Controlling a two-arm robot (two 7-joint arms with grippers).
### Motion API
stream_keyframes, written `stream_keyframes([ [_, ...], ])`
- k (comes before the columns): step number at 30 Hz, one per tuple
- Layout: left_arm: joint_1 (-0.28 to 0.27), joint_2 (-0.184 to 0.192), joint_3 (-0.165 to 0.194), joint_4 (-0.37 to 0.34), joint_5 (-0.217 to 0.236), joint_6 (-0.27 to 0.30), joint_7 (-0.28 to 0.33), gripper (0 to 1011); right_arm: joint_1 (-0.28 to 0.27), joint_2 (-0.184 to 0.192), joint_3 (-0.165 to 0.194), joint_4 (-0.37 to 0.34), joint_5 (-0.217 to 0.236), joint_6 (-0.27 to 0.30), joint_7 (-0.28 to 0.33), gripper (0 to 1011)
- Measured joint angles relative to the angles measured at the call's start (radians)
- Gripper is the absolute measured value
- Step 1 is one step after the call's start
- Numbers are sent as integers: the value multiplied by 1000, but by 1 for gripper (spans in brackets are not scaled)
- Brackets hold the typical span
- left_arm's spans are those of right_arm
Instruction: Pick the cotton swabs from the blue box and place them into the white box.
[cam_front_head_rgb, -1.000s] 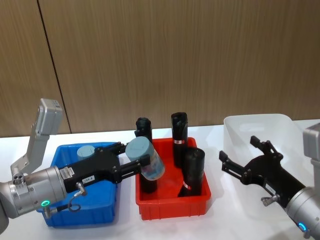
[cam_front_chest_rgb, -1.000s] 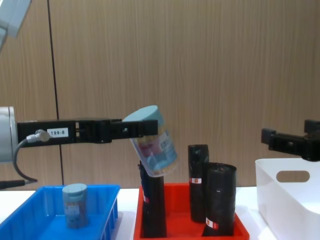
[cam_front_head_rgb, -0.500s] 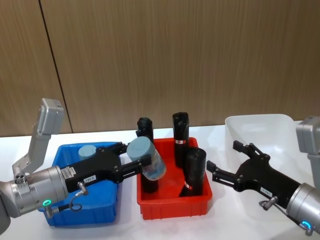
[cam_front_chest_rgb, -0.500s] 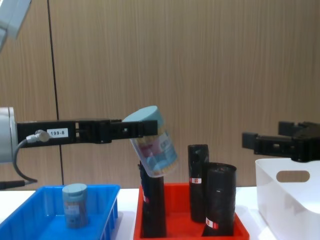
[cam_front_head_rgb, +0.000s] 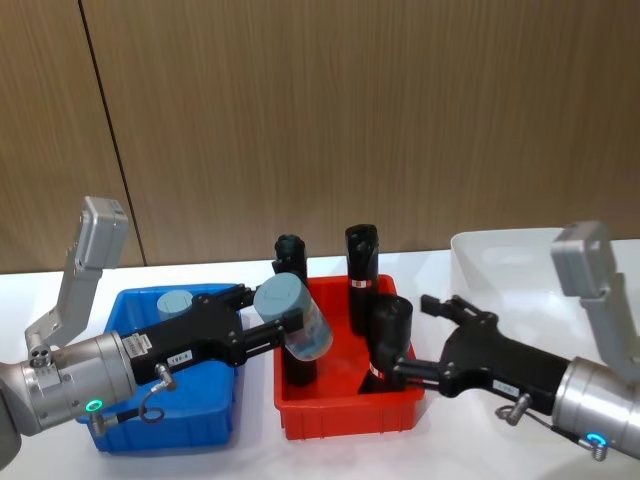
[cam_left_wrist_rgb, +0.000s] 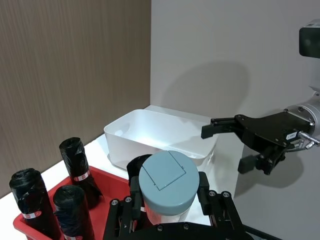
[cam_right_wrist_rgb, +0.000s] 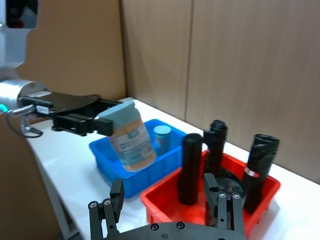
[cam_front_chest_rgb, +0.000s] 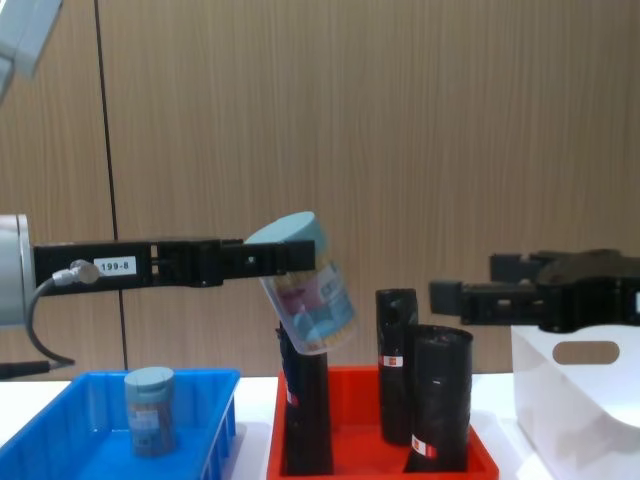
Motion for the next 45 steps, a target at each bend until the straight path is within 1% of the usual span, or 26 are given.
stream_keyframes([
  [4, 0, 0, 0, 0, 0, 0, 0, 659, 15, -6, -9, 9, -17, 10, 29, 1002],
  [7, 0, 0, 0, 0, 0, 0, 0, 659, 33, -14, -21, 21, -39, 17, 58, 1002],
  [15, 0, 0, 0, 0, 0, 0, 0, 659, 62, -29, -42, 47, -75, 18, 89, 1001],
  [38, 0, 0, 0, 0, 0, 0, 0, 659, 143, -82, -88, 152, -151, -7, 108, 1002],
  [45, 0, 0, 0, 0, 0, 0, 0, 660, 164, -101, -107, 177, -184, -20, 110, 1002],
])
